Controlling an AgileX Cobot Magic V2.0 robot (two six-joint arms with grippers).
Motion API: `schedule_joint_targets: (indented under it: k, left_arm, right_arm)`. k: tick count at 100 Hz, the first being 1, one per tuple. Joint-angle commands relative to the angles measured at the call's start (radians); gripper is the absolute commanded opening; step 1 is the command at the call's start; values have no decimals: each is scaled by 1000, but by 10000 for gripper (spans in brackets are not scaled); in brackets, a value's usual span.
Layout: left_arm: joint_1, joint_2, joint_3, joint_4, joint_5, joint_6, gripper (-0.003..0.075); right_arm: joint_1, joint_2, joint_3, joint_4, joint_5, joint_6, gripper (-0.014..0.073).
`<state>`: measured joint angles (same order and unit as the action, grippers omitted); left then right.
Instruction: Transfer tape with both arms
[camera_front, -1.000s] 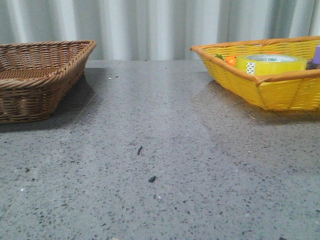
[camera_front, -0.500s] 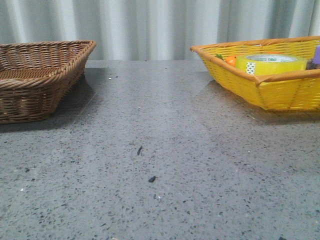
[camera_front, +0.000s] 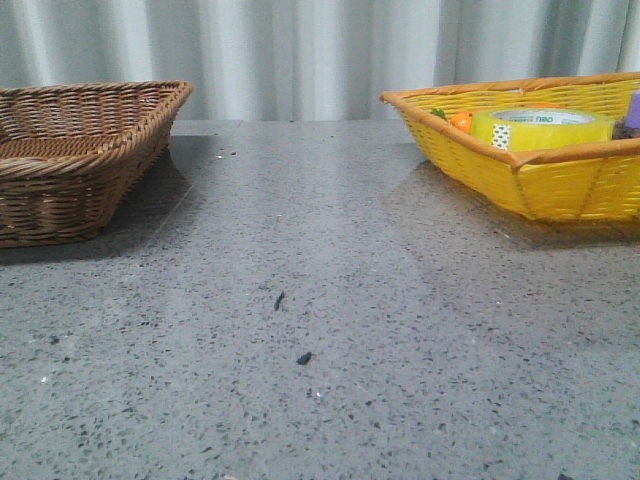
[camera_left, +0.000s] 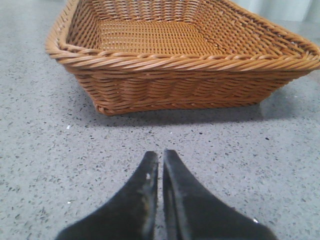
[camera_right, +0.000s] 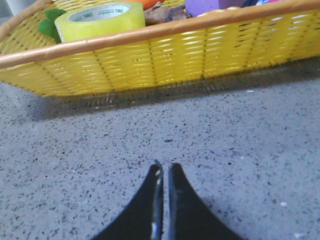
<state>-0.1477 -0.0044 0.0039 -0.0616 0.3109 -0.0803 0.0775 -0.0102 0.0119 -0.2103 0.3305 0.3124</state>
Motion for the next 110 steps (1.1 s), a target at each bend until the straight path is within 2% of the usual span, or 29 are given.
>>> schedule_joint_targets:
  k: [1, 40, 50, 55, 64, 66, 77, 89, 100, 110]
  left_arm:
    - [3, -28, 9, 0, -85, -2, -20]
    - [3, -28, 9, 4, -87, -2, -20]
    - [3, -28, 9, -21, -110, -2, -20]
    - [3, -28, 9, -79, -139, -3, -20]
    - [3, -28, 9, -294, -178, -5, -20]
    - [3, -28, 9, -355, -191, -5, -20]
    - [3, -28, 9, -477, -231, -5, -20]
    - [3, -28, 9, -568, -298, -5, -20]
    - [3, -28, 5, -598, -360, -5, -20]
    - [1, -28, -30, -576, -342, -1, -20]
  right_arm:
    - [-8, -19, 22, -15, -15, -6, -64]
    - [-8, -19, 22, -17, -15, -6, -64]
    - [-8, -19, 22, -54, -72, -6, -64]
    - [-8, -19, 22, -42, -135, -6, -64]
    - [-8, -19, 22, -15, -267, -6, -64]
    - [-8, -19, 22, -6, -296, -6, -64]
    - [-8, -19, 22, 68, -433, -4, -64]
    - [-8, -19, 22, 155, -442, -4, -64]
    - [-8, -19, 20, 301, -437, -4, -62]
    - [-8, -19, -3, 409, -467, -4, -62]
